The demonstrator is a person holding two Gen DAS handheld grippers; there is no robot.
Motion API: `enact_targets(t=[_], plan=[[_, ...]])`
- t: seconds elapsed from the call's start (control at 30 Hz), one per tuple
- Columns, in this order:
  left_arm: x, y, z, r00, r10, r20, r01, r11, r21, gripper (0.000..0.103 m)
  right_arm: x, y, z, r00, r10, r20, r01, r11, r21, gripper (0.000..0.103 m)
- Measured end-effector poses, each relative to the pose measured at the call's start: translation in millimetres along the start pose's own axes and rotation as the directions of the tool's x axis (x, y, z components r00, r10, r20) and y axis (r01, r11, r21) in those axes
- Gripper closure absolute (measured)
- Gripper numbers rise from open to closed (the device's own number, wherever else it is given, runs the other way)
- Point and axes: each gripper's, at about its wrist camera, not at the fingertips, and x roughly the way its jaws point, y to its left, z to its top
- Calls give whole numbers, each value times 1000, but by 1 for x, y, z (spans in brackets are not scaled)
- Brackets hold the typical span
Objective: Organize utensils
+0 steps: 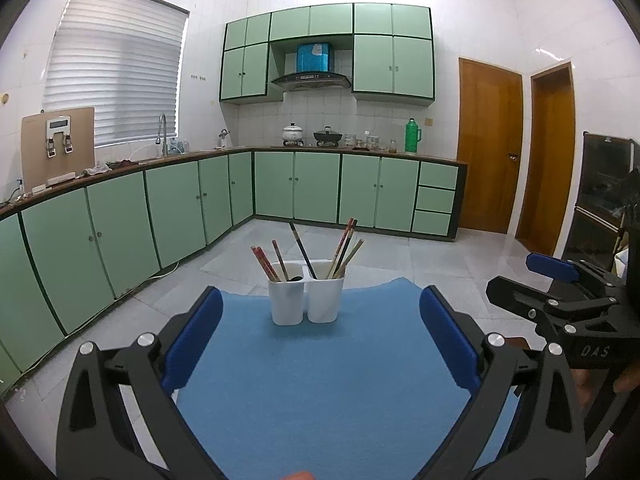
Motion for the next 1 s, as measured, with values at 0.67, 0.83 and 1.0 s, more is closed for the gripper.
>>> enact_targets(t=[0.67,0.83,1.0], plan=[[-13,8,1,999,17,38,-17,1000,-2,7,-15,9,4,999,-6,34,7,1000,-30,6],[-13,9,1,999,17,37,-17,1000,-6,7,-14,9,3,1000,-4,29,5,999,-36,6],[-14,9,1,999,17,38,-17,1000,-6,7,-12,11,3,1000,-5,27,6,999,-37,6]])
